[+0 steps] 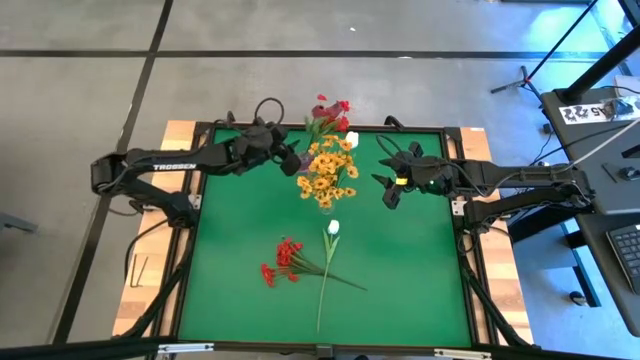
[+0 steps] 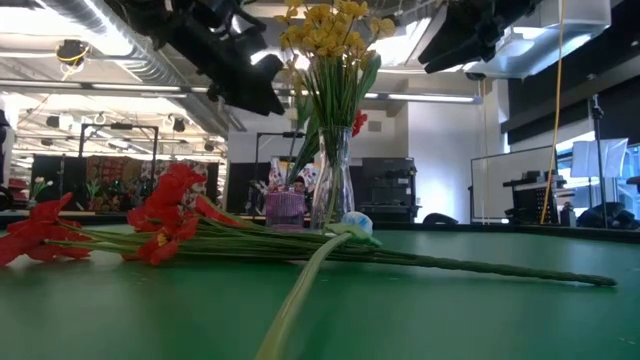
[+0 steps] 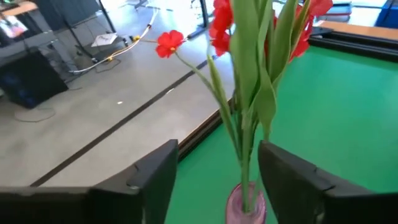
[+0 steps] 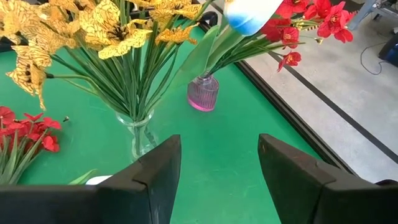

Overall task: Sort flowers into vase by color
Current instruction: Put the white flower into the transparent vase

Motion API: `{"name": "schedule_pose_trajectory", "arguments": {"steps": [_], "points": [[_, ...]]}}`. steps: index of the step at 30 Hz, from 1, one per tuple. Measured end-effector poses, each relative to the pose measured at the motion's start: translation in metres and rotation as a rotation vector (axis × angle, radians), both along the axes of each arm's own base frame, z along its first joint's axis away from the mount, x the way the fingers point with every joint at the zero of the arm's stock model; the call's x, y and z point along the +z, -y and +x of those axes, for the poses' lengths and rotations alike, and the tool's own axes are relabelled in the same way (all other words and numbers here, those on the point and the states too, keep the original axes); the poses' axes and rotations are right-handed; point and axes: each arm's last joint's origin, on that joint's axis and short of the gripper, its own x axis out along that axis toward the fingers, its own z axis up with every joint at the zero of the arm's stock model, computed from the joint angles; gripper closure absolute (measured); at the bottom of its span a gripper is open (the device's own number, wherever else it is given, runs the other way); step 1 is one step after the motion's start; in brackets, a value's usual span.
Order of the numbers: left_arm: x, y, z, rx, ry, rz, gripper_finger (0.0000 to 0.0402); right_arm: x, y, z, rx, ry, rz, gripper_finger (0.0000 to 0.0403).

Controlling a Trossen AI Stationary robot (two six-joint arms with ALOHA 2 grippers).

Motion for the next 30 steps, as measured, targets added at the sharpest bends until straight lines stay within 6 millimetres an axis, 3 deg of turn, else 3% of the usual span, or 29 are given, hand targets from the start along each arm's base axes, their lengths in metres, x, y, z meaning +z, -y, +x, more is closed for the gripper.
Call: {"name": "schedule_pose_trajectory", "arguments": {"steps": [8,16,22,30], "points": [[0.027,0.025,-0.026,0.018,0.041,0.004,0.0153,-0.001,0.0,0.0,0.007,-0.009,0.002,0.0189],[0.053,0.083,-0.044,-0.217,0.172,-0.062,0.0152,0.001,-0.01,0.0,0.21,0.01,0.117,0.0189],[0.051,0.131,-0.047,-0.396,0.178,-0.147,0.0152,-0.006,-0.045,0.005,0.406,-0.026,0.214,0.0189],[0.022,0.181,-0.045,-0.439,0.05,-0.223,0.0152,-0.028,-0.106,0.014,0.544,-0.116,0.179,0.0189]]}}
